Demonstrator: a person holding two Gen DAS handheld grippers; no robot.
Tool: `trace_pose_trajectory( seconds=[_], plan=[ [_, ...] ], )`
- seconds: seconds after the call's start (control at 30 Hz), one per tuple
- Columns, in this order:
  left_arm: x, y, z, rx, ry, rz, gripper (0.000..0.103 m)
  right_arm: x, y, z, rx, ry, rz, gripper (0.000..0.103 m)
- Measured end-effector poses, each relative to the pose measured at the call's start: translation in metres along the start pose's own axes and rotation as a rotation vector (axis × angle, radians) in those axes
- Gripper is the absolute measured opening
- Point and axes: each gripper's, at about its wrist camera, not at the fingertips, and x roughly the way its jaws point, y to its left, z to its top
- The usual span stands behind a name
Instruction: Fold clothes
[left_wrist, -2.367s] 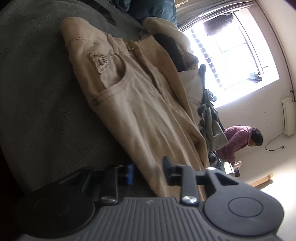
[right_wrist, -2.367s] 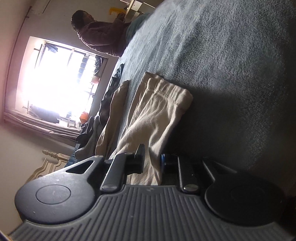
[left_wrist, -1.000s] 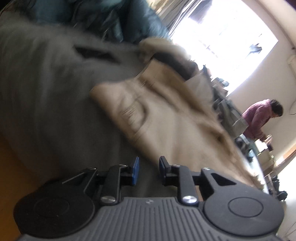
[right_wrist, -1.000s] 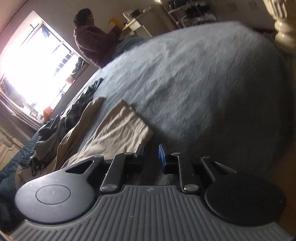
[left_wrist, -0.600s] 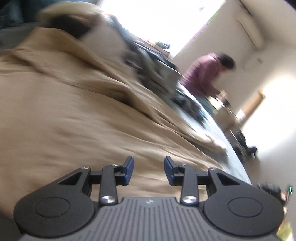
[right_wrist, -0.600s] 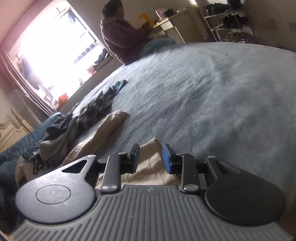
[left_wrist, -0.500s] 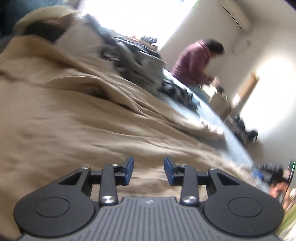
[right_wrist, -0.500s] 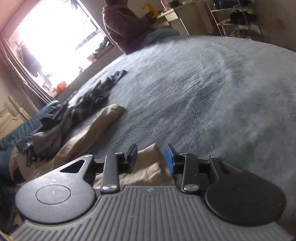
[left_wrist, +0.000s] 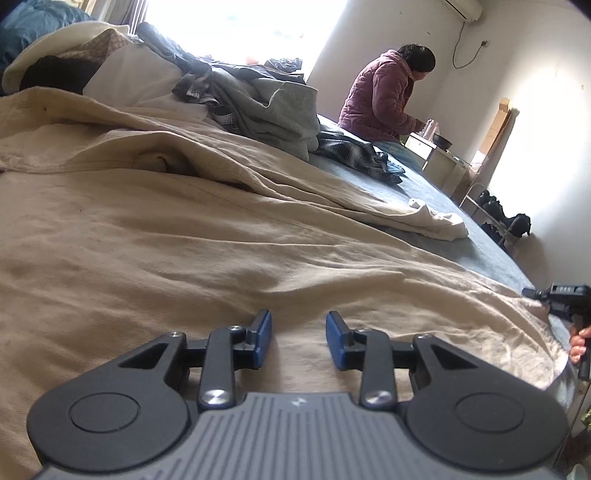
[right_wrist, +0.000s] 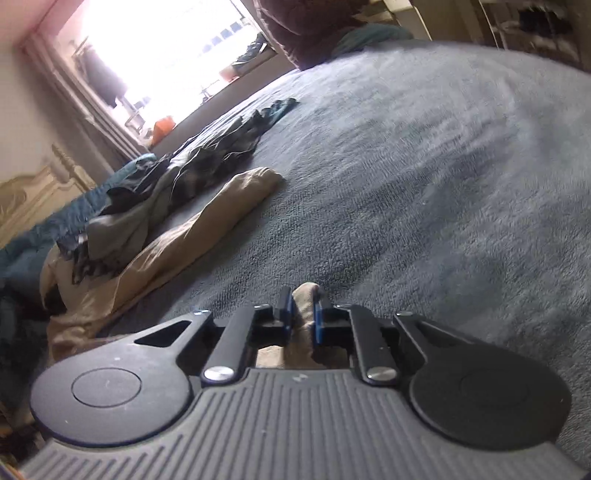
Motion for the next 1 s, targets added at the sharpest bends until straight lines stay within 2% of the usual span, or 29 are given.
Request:
trace_pose_trajectory(
  seconds=[0.17,0.27,0.4,0.5,0.57,0.6,0.63,0.7,0.83,0.93,1.0],
  plan=[
    [0.002,-0.006,0.002,0.037,0.001,0.022,0.034,-0.005,0.013,0.006,-0.103,-0.098,-0.048,0.007],
    [0.002,-0.007,0.0,0.051,-0.002,0.03,0.034,0.009,0.014,0.008,-0.163,-0.09,-0.104,0.006],
    [0.002,-0.007,-0.001,0.065,-0.002,0.035,0.034,0.021,0.0,0.003,-0.105,-0.069,-0.115,0.007],
    [0.002,-0.006,0.0,0.074,-0.001,0.033,0.034,0.006,0.003,0.008,-0.091,-0.105,-0.17,0.018],
    [0.001,-0.006,-0.001,0.075,-0.004,0.035,0.034,-0.016,0.005,0.011,-0.071,-0.172,-0.253,0.02],
    [0.001,-0.007,-0.002,0.079,-0.006,0.039,0.034,-0.029,0.01,0.012,-0.064,-0.194,-0.246,0.02],
    [0.0,-0.008,-0.003,0.085,-0.009,0.043,0.035,-0.04,0.019,0.011,-0.059,-0.196,-0.201,0.02],
    [-0.001,-0.01,-0.004,0.093,-0.014,0.052,0.035,-0.049,0.053,-0.001,-0.129,-0.168,-0.109,0.02],
    [-0.009,-0.005,-0.008,0.06,-0.032,0.055,0.035,-0.025,0.123,-0.054,-0.366,-0.003,-0.028,0.018],
    [-0.027,0.012,-0.012,0.05,-0.038,0.062,0.035,-0.012,0.122,-0.087,-0.406,0.075,-0.076,0.015],
    [-0.044,0.031,-0.015,0.035,-0.044,0.075,0.035,-0.026,0.098,-0.093,-0.362,0.037,-0.094,0.014]
  ],
)
